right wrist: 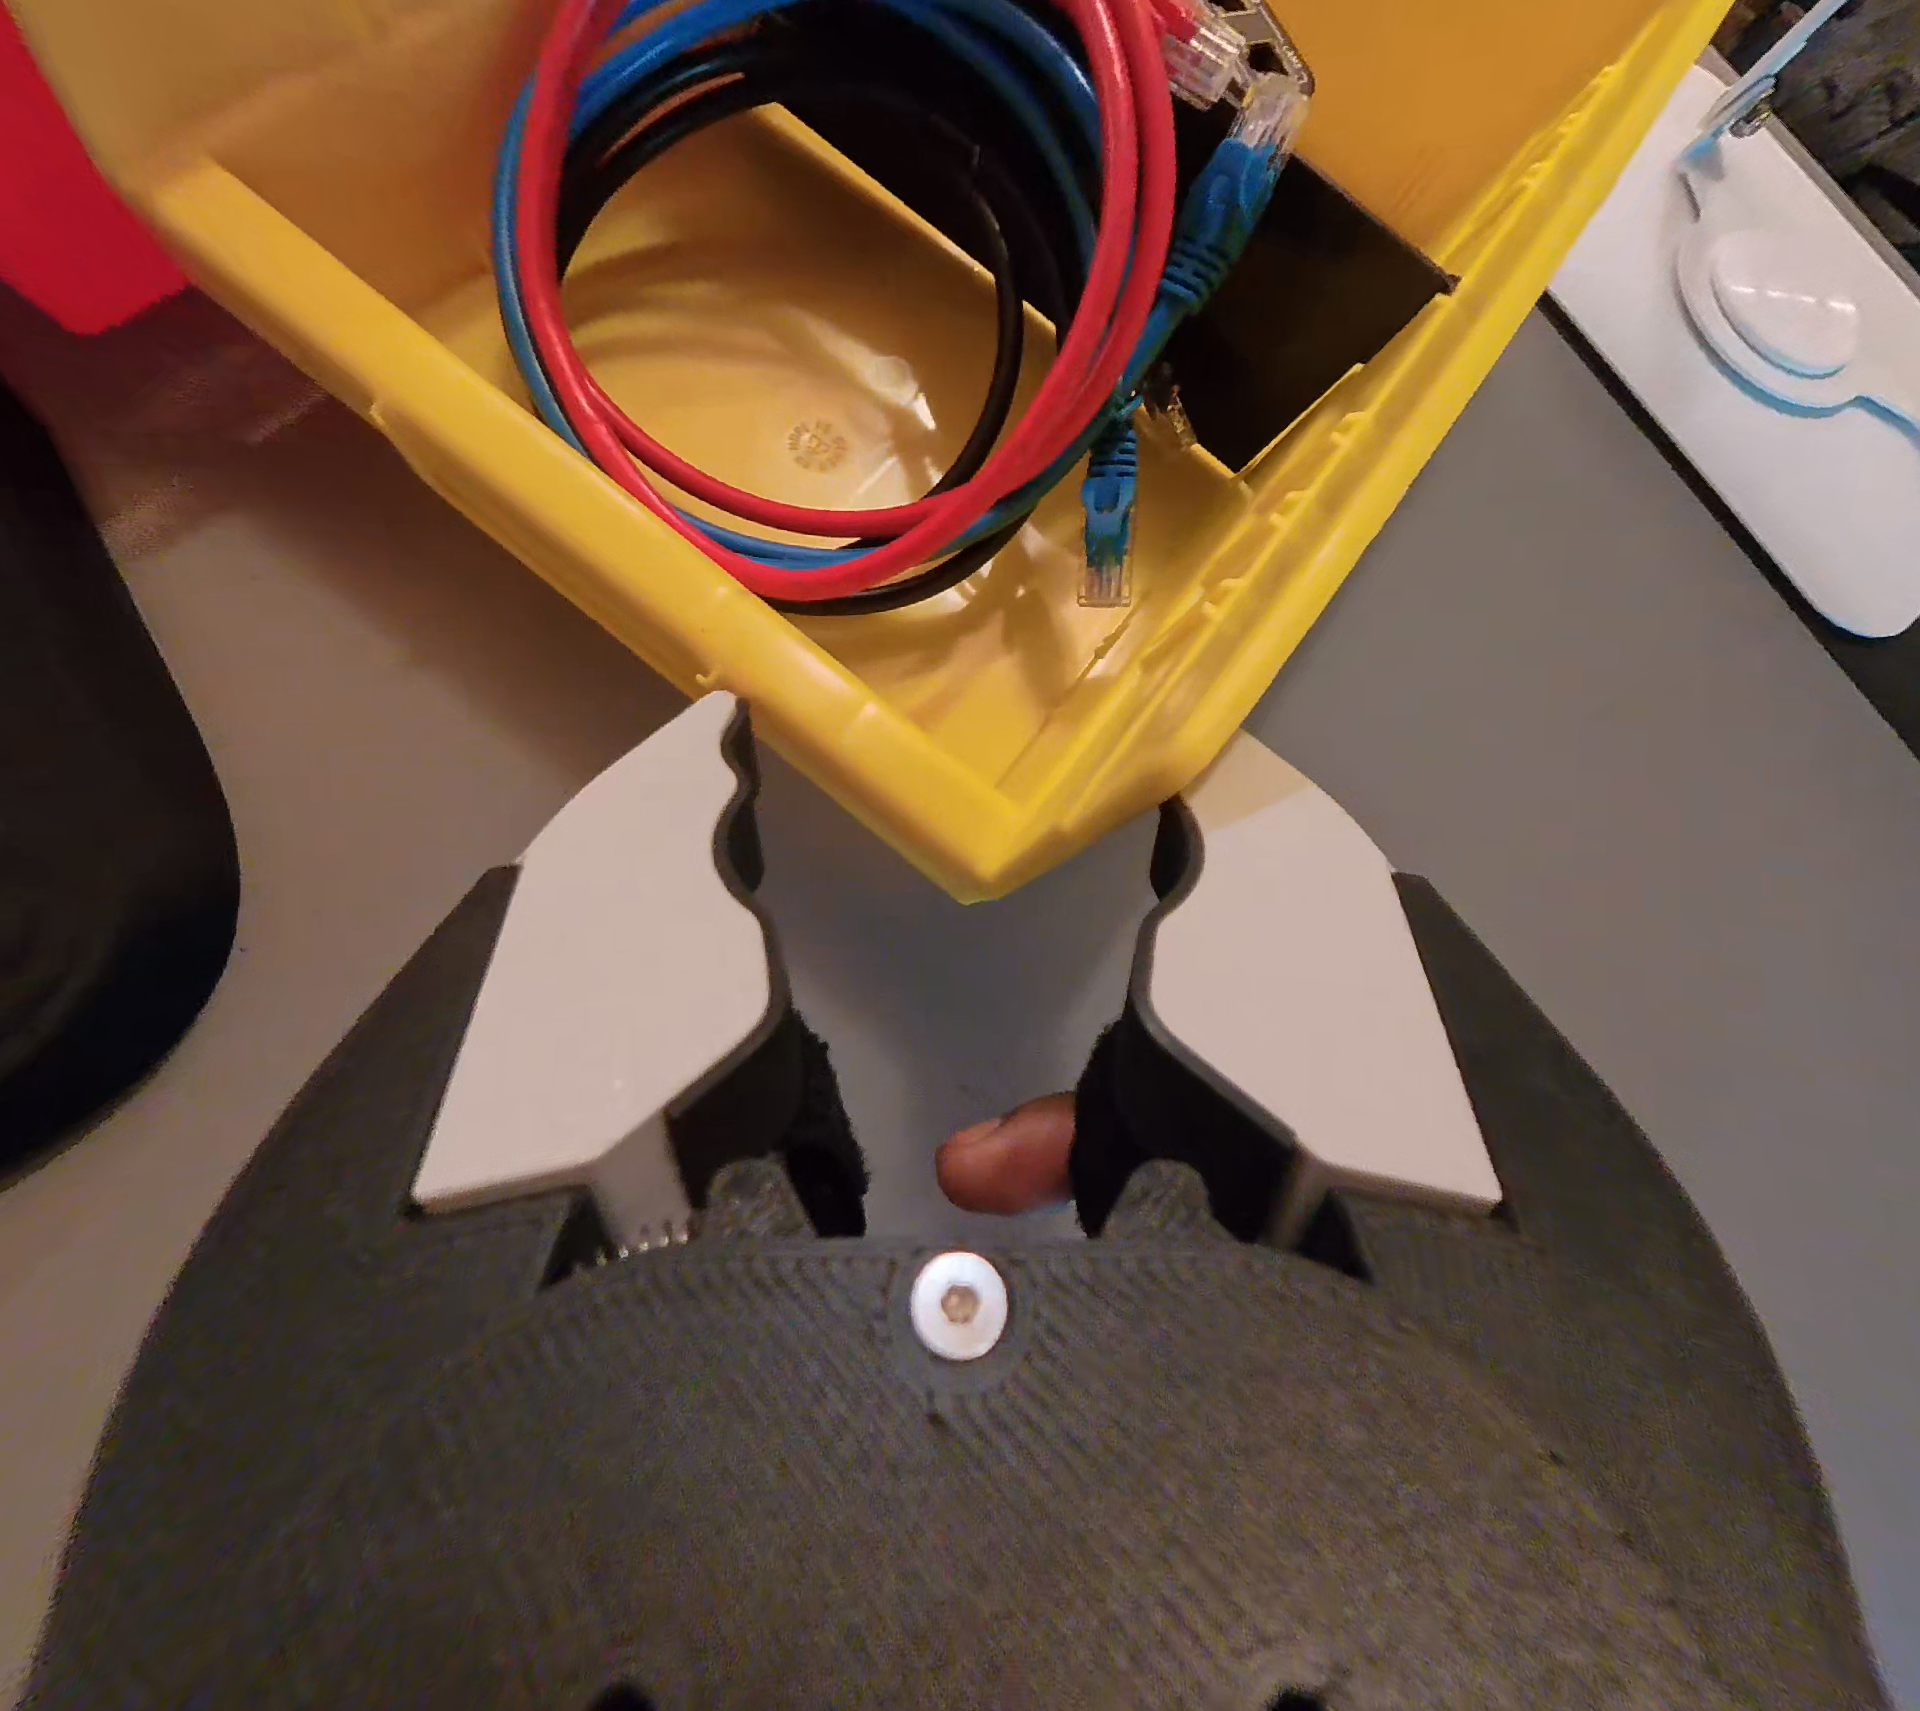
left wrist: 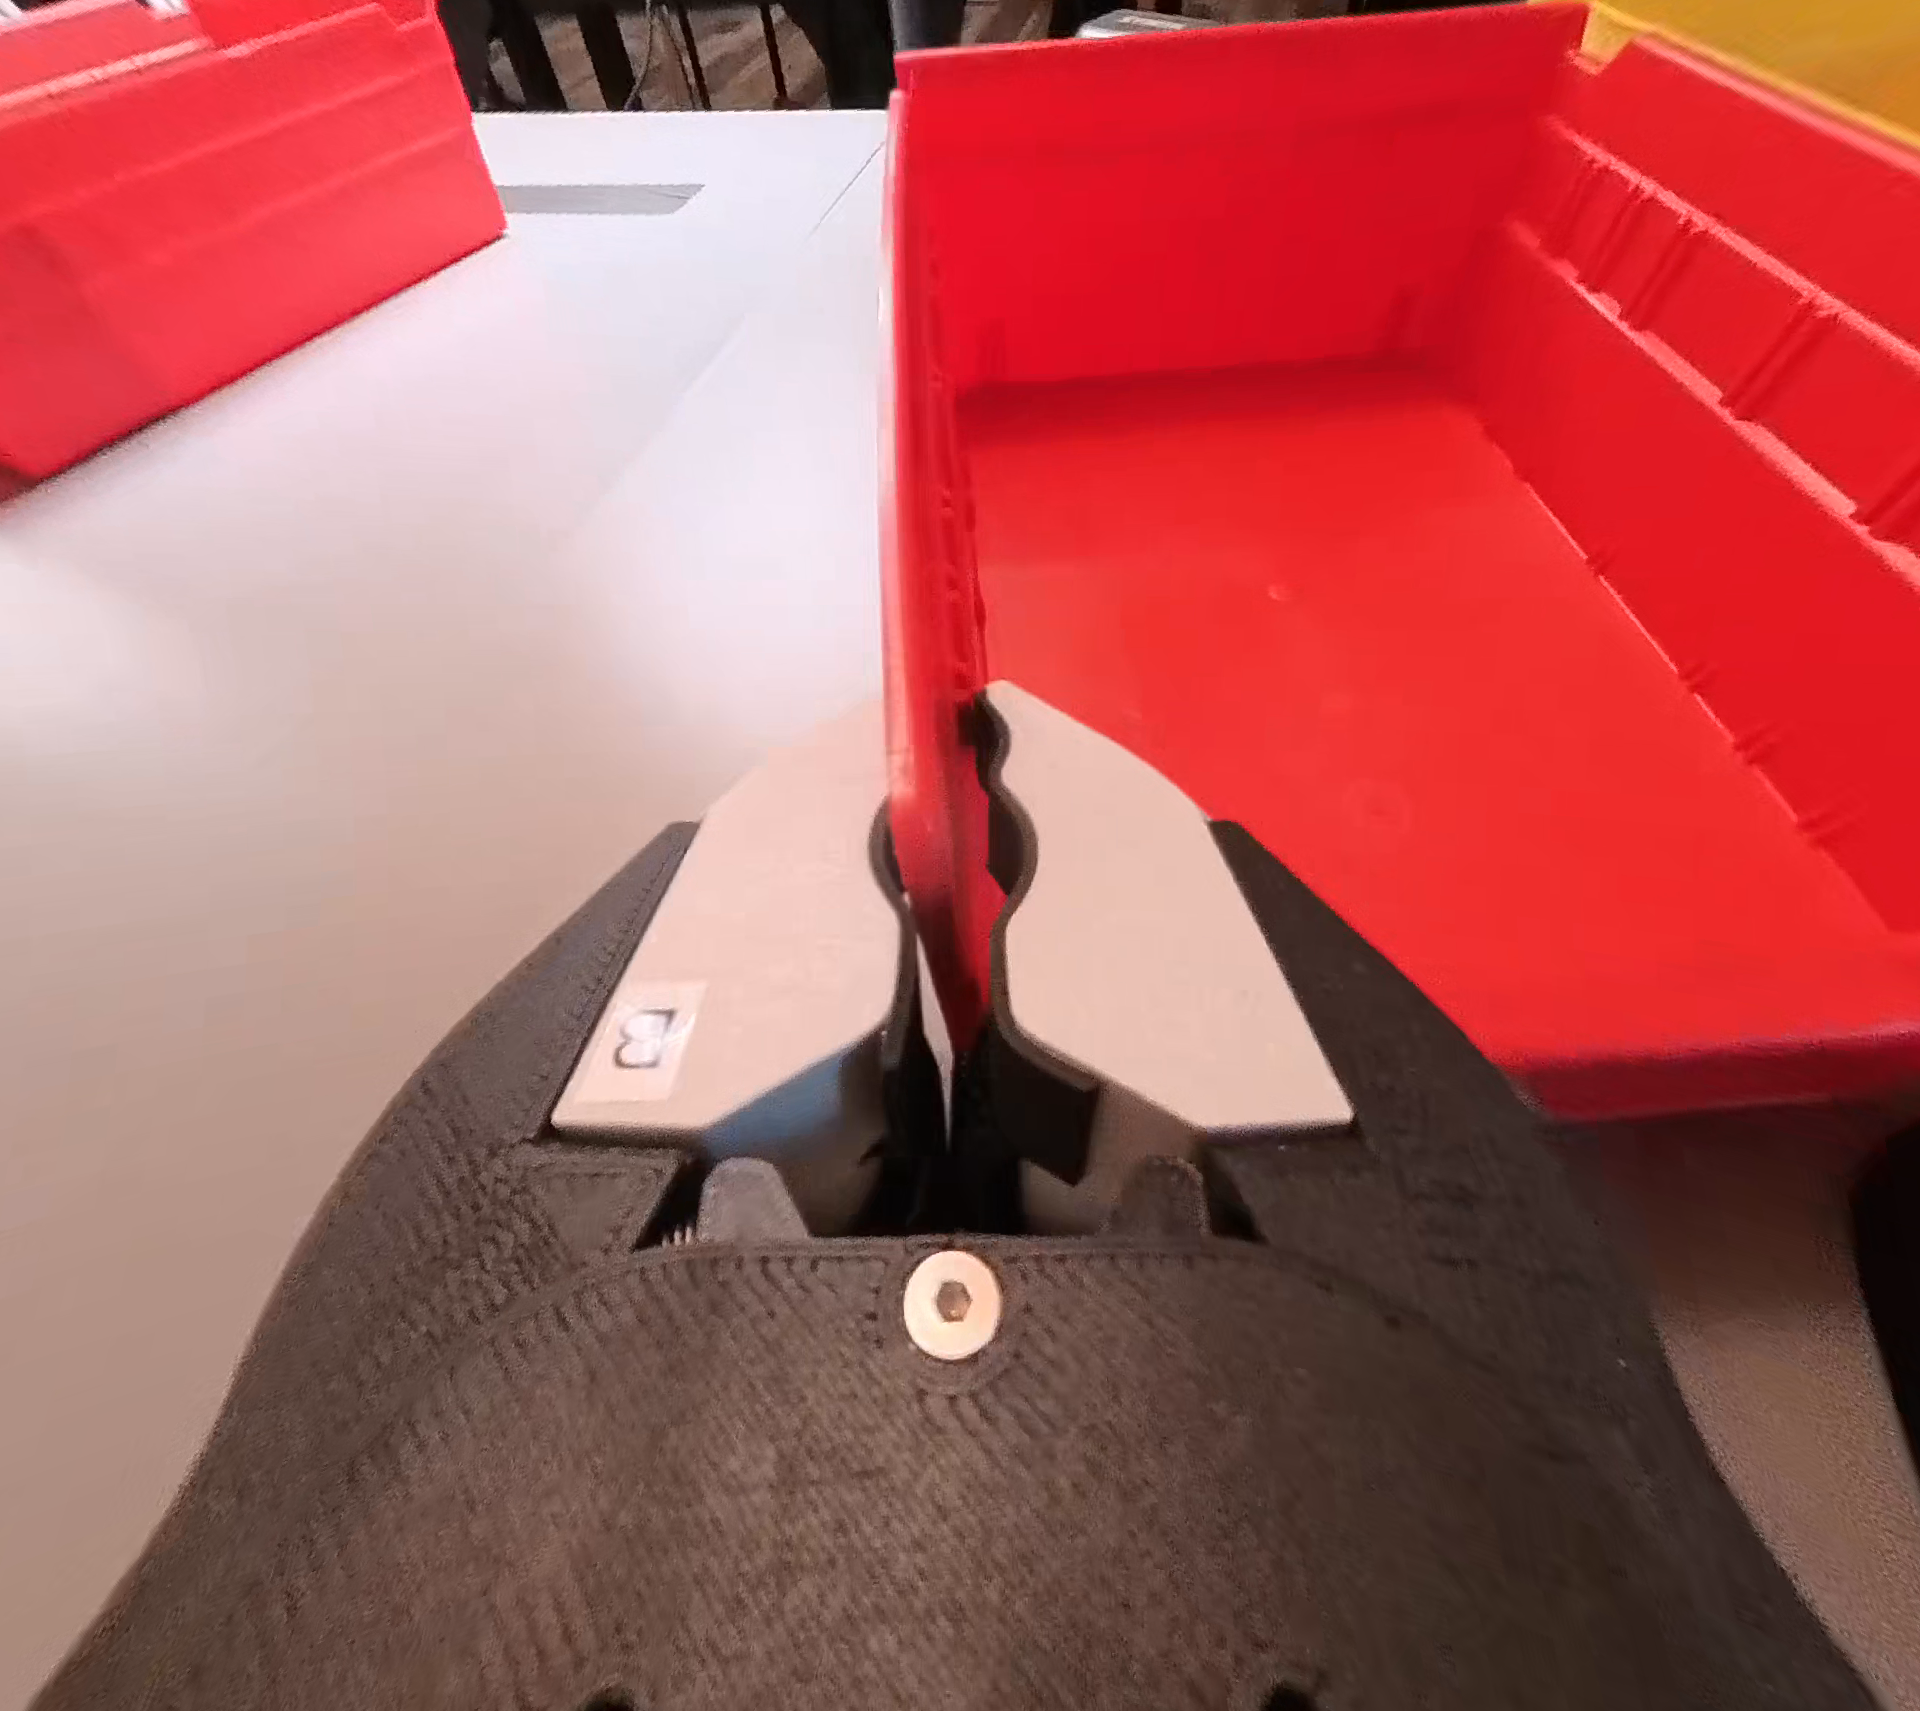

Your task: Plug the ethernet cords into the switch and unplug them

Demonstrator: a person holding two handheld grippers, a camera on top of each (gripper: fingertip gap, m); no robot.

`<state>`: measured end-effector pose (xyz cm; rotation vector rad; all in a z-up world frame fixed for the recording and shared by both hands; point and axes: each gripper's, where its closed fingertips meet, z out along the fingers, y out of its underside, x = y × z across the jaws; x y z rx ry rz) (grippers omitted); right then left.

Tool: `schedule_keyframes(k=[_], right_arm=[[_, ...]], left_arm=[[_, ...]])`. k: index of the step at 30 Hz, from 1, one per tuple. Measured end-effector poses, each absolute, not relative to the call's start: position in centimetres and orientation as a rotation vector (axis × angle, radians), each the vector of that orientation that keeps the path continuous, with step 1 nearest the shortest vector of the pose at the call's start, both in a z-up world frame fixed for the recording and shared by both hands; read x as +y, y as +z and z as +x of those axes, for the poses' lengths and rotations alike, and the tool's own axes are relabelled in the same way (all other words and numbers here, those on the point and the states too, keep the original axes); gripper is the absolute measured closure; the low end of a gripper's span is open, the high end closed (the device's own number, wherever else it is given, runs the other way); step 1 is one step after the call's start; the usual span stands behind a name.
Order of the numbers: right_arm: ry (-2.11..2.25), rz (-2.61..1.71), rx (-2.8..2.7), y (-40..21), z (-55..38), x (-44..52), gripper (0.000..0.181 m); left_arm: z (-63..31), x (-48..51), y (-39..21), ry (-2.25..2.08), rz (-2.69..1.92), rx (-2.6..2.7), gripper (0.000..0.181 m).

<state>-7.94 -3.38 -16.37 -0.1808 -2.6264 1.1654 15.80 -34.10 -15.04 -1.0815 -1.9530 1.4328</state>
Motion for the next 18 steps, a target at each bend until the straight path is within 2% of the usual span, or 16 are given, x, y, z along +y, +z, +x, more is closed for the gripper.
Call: schedule_keyframes(k=[7,16,18], right_arm=[[1.189,-0.164,-2.617,-16.3,-8.0,-4.2,0.108],[1.251,0.012,-2.657,-16.5,-5.7,-7.8,0.129],[1.226,-0.025,-2.679,-16.5,-5.2,-8.1,0.125]], left_arm=[[20.7,-33.6,-15.4,1.33,-1.172,-2.037,0.174],[26.0,-33.7,-15.5,1.255,-1.074,-2.137,0.175],[26.7,-33.2,-15.5,1.252,-1.037,-2.142,0.175]])
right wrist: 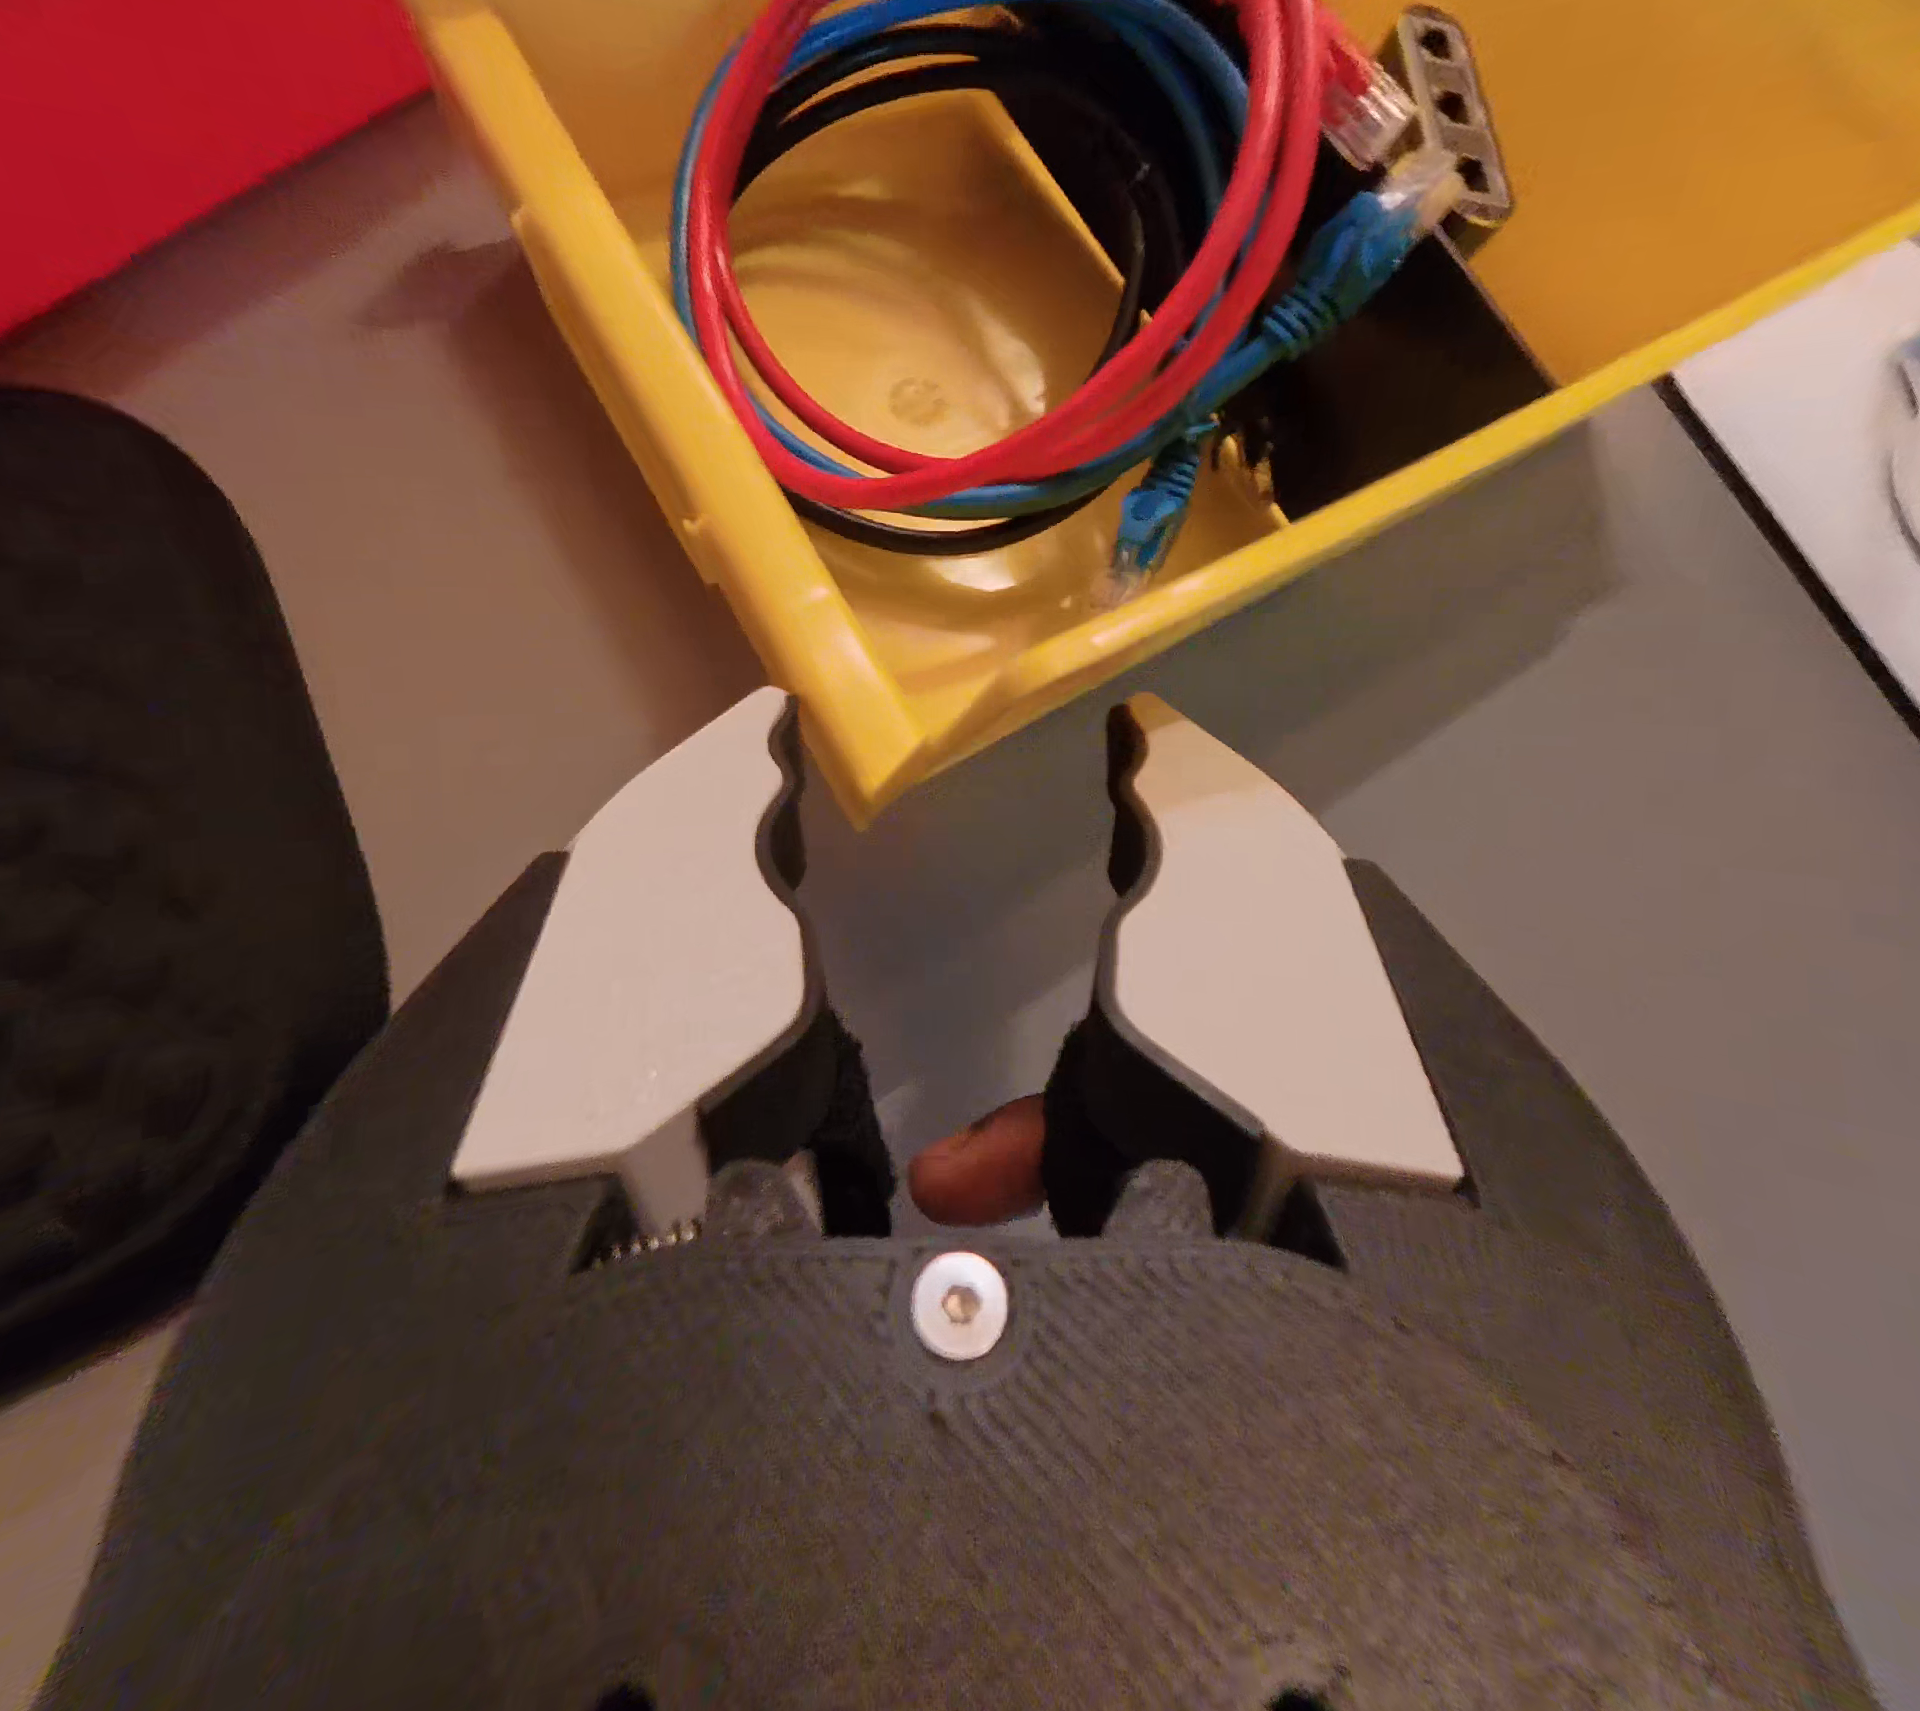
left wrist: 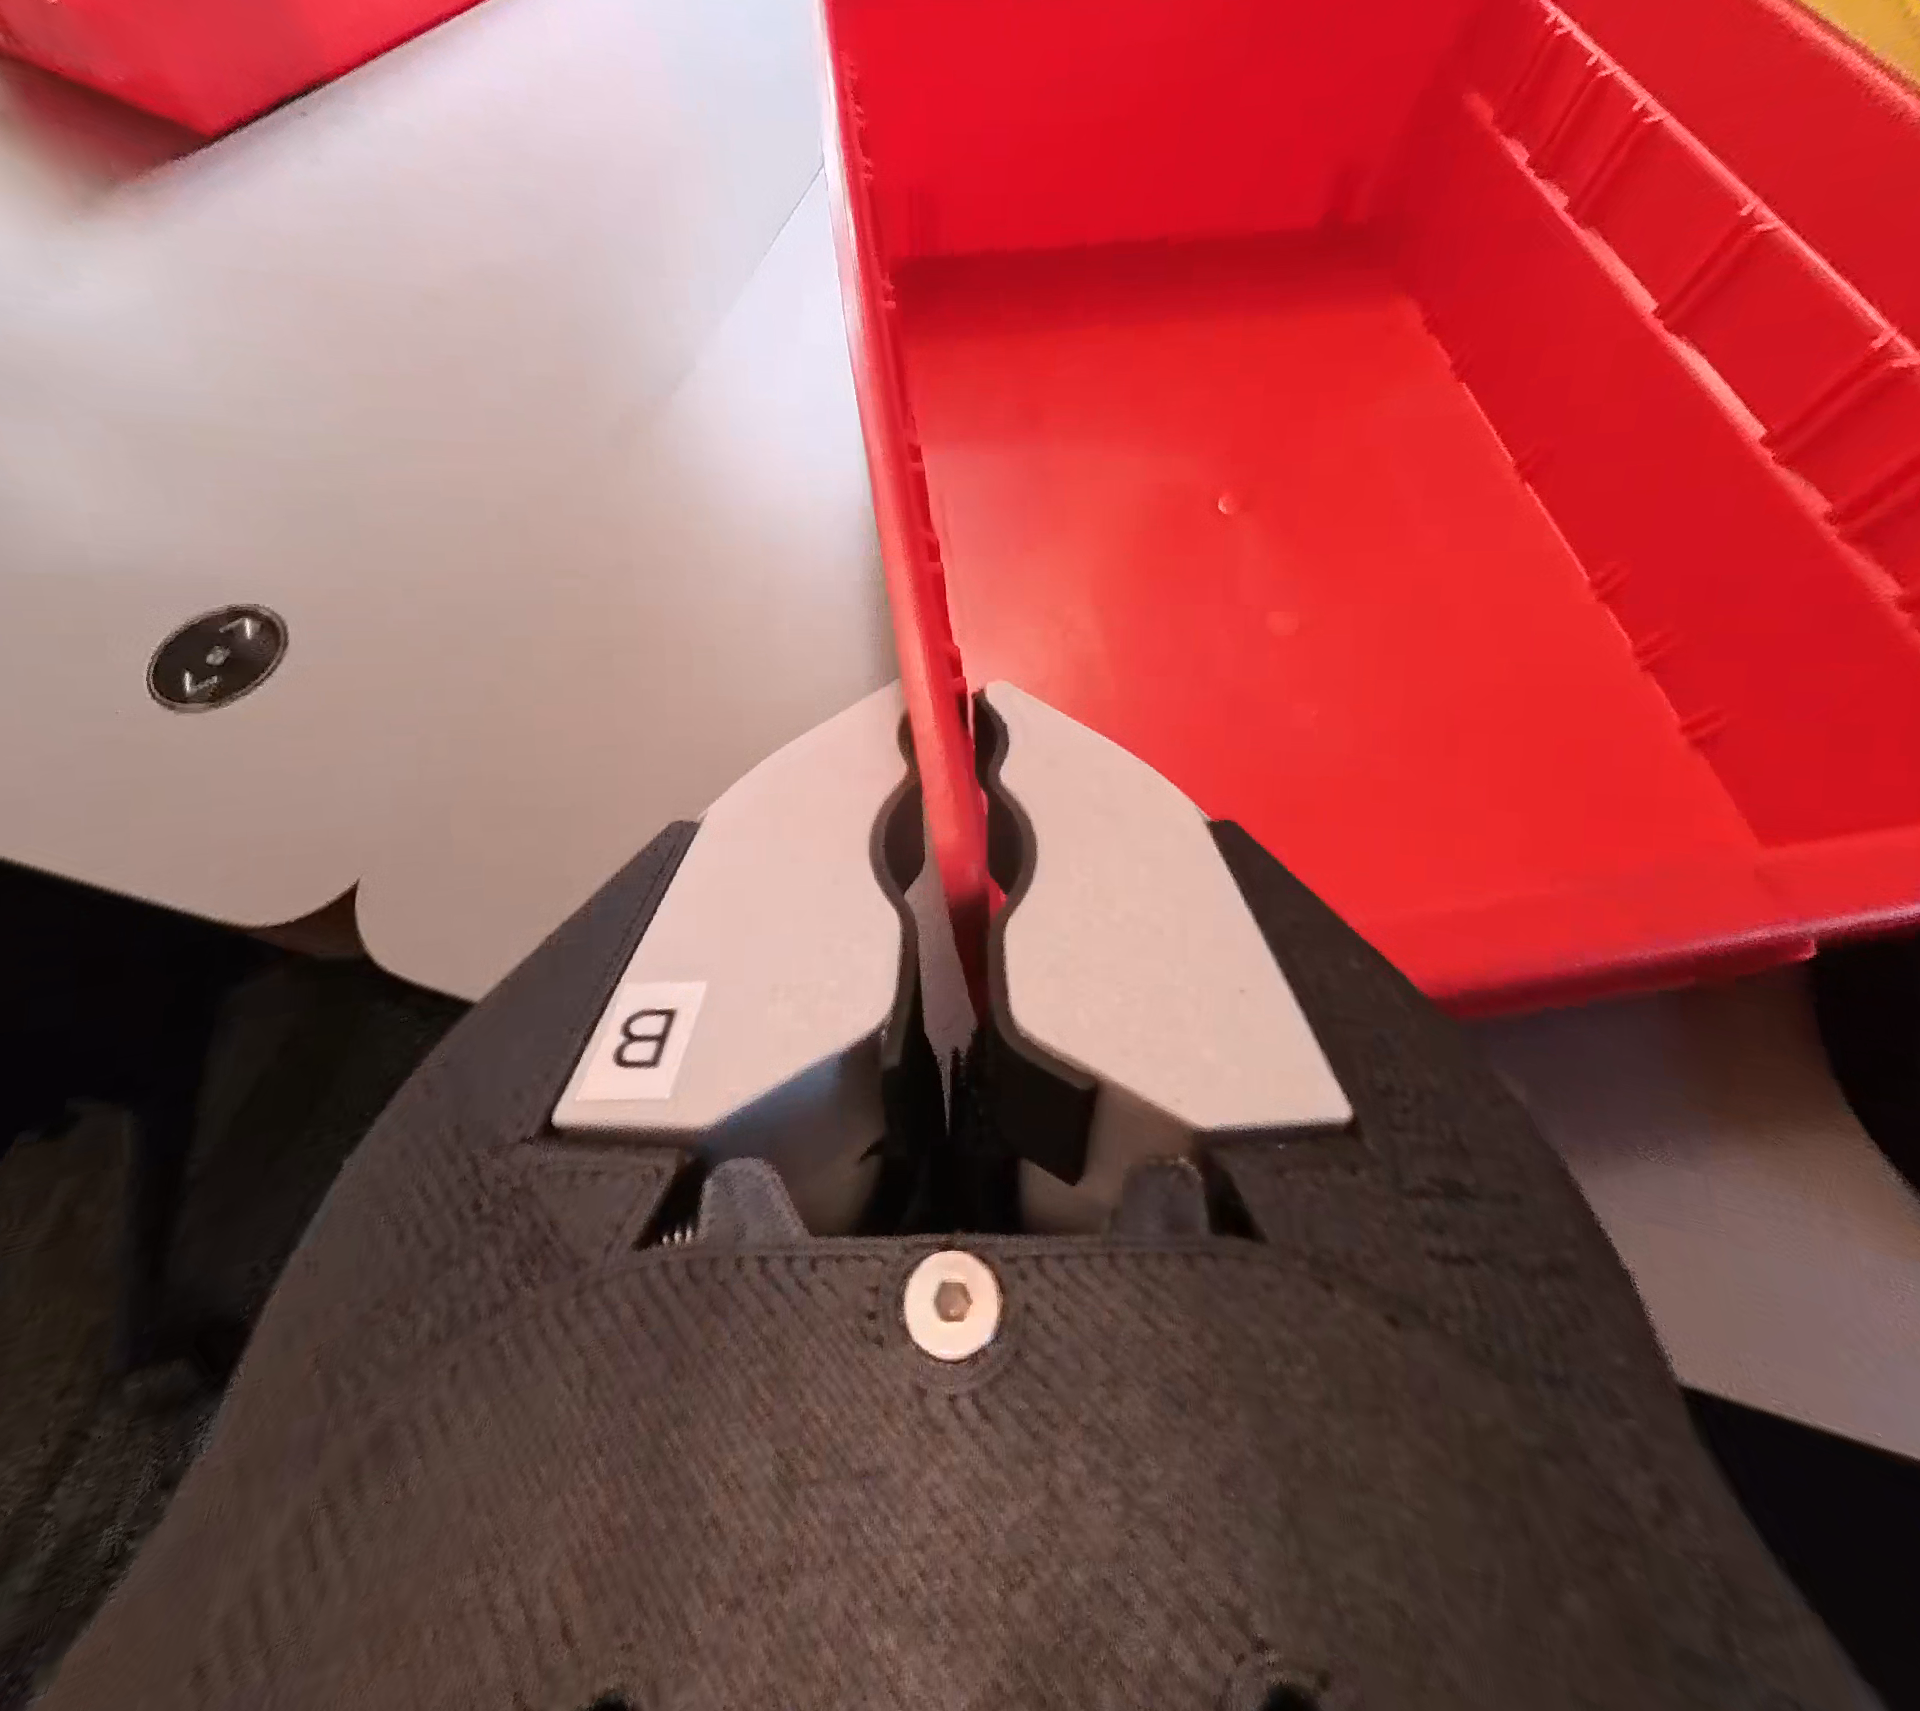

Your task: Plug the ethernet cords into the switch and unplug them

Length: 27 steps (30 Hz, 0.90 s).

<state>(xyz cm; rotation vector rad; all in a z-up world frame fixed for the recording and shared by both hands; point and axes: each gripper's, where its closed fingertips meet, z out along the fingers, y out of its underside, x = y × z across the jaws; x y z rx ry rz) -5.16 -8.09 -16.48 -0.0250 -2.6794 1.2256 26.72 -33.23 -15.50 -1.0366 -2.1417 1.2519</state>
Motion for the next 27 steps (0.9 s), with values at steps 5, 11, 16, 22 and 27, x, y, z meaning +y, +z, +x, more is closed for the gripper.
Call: schedule_keyframes(k=[5,11,16,22,27], right_arm=[[1.503,-0.158,-2.454,-11.5,-2.9,-7.5,0.12],[2.091,0.129,-2.498,-8.4,10.6,-11.5,0.103],[1.946,0.194,-2.77,-12.2,16.3,-17.0,0.098],[1.784,0.014,-2.797,-14.9,16.4,-20.4,0.131],[1.789,0.147,-2.547,-12.9,15.3,-21.2,0.154]], left_arm=[[28.0,-33.8,-15.2,1.301,-0.964,-2.174,0.146],[27.0,-34.5,-15.7,1.352,-0.915,-2.123,0.12],[26.4,-34.4,-15.1,1.339,-0.852,-2.023,0.132],[27.2,-34.2,-13.5,1.514,-0.943,-1.963,0.176],[28.5,-32.8,-8.2,1.838,-0.924,-1.906,0.176]])
